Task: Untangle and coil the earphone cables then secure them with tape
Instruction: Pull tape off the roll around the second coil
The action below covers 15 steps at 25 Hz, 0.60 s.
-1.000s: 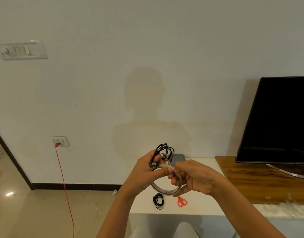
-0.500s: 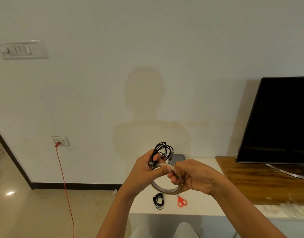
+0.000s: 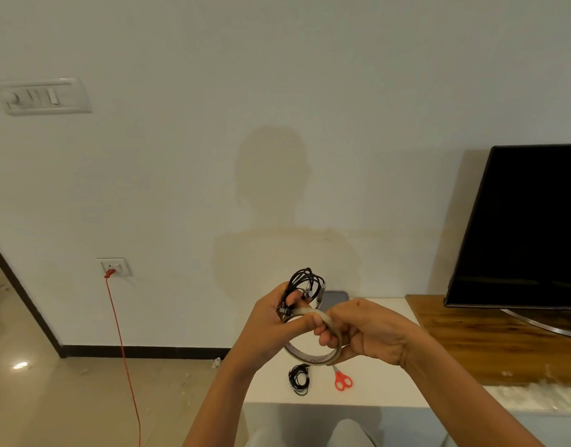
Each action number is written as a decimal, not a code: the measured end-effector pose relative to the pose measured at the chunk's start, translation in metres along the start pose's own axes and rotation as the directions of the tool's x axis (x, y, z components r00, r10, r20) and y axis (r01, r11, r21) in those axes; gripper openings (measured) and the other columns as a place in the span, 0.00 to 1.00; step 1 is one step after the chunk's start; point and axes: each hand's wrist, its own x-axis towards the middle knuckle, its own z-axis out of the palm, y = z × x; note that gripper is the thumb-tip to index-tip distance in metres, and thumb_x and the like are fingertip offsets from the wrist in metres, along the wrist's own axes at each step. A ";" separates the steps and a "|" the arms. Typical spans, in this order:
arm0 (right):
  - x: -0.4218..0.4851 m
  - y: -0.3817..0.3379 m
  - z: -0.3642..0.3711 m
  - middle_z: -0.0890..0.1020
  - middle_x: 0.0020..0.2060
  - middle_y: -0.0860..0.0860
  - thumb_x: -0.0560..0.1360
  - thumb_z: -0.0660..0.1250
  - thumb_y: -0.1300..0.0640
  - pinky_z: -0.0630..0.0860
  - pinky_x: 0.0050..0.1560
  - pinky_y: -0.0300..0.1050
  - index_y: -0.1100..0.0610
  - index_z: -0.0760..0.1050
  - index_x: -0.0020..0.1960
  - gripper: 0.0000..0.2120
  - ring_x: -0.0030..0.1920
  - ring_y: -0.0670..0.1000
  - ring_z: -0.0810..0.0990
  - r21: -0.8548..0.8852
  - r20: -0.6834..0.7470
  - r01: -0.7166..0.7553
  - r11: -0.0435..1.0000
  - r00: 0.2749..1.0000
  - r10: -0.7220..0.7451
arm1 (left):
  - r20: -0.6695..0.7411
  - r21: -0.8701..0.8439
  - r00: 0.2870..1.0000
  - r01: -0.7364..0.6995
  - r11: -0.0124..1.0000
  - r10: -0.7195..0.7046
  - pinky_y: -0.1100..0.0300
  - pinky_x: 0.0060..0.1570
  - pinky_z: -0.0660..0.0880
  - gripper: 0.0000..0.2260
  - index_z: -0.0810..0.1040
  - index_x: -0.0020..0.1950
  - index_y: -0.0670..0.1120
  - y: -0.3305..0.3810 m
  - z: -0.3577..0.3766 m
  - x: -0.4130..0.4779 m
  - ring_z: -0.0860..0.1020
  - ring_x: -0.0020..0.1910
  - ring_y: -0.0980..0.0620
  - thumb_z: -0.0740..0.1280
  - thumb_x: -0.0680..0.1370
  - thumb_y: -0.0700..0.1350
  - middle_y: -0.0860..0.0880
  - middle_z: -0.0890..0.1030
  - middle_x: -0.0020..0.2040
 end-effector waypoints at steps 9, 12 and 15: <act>0.001 0.023 0.005 0.83 0.40 0.39 0.74 0.68 0.49 0.75 0.45 0.35 0.41 0.79 0.43 0.03 0.46 0.43 0.81 -0.384 -0.548 0.310 0.870 0.681 -0.485 | -0.219 0.316 0.971 -0.024 0.948 0.097 0.62 0.39 0.76 0.13 0.75 0.46 0.44 0.006 0.011 0.003 0.79 0.39 0.58 0.76 0.70 0.47 0.61 0.79 0.36; 0.001 0.019 0.010 0.84 0.34 0.38 0.71 0.72 0.49 0.75 0.41 0.34 0.43 0.81 0.37 0.05 0.40 0.38 0.81 -0.418 -0.515 0.314 0.852 0.691 -0.507 | -0.230 0.363 0.967 -0.015 0.932 0.105 0.62 0.40 0.77 0.12 0.74 0.45 0.47 0.004 0.014 0.003 0.79 0.41 0.59 0.76 0.70 0.49 0.56 0.81 0.42; 0.002 0.018 0.012 0.81 0.29 0.35 0.70 0.73 0.51 0.72 0.34 0.27 0.41 0.78 0.33 0.09 0.38 0.34 0.80 -0.482 -0.517 0.303 0.822 0.659 -0.546 | -0.205 0.403 0.974 -0.009 0.915 0.100 0.61 0.42 0.77 0.13 0.70 0.43 0.56 0.003 0.019 0.001 0.79 0.42 0.55 0.75 0.70 0.50 0.52 0.81 0.45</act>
